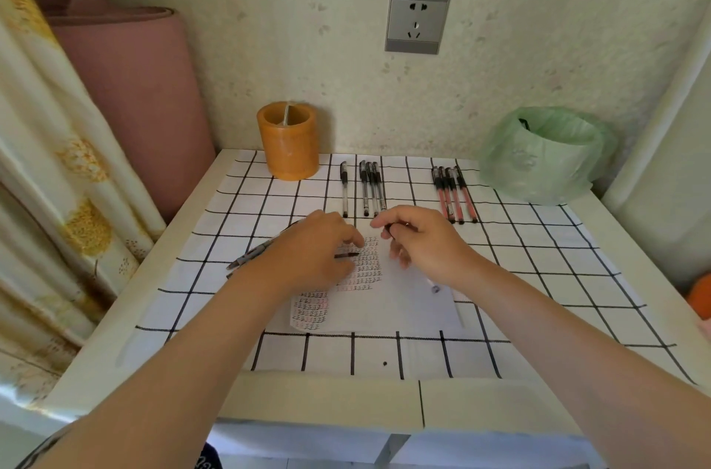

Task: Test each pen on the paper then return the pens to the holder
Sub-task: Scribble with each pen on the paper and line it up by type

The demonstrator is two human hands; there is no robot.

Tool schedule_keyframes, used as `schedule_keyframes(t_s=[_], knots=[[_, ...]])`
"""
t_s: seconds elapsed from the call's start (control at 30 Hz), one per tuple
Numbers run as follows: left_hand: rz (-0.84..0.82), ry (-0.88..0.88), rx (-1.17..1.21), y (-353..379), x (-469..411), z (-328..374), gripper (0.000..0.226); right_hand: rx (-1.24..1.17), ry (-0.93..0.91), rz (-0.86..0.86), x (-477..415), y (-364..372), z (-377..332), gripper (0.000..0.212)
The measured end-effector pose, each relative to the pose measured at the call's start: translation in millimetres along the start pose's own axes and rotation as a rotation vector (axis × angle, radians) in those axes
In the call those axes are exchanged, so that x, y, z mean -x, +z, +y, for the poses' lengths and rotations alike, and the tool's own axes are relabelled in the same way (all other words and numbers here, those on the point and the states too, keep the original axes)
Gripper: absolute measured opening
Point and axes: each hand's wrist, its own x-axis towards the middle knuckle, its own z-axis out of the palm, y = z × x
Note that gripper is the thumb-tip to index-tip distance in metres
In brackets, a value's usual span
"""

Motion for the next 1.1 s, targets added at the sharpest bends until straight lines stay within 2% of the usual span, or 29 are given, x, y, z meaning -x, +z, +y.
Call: schedule_keyframes(t_s=[0.07, 0.13, 0.2, 0.27, 0.33, 0.63, 0.7, 0.83, 1.1], knots=[[-0.017, 0.036, -0.002, 2, -1, 2, 0.044, -0.214, 0.060, -0.001, -1, 0, -4, 0.050], [-0.029, 0.063, -0.023, 5, 0, 2, 0.049, -0.293, 0.070, -0.001, 0, 0, -7, 0.055], [-0.034, 0.085, -0.072, 6, 0, 1, 0.052, -0.304, 0.056, 0.009, 4, 0, -6, 0.043], [-0.045, 0.076, -0.103, 6, 1, 0, 0.052, -0.340, 0.058, 0.004, 8, 0, -6, 0.018], [-0.058, 0.050, -0.100, 5, 1, -1, 0.052, -0.359, 0.080, -0.035, 12, -1, -7, 0.015], [-0.062, -0.018, -0.025, 0, 4, -2, 0.048, -0.092, 0.072, -0.119, 28, 12, -4, 0.014], [-0.040, -0.029, -0.004, 2, 3, 0, 0.045, -0.067, 0.051, -0.145, 30, 15, -3, 0.011], [-0.006, -0.027, 0.018, 6, -2, 2, 0.044, 0.045, -0.034, -0.133, 33, 21, -1, 0.018], [-0.013, -0.037, 0.032, 7, -6, 0, 0.051, 0.068, -0.086, -0.144, 32, 22, 1, 0.016]])
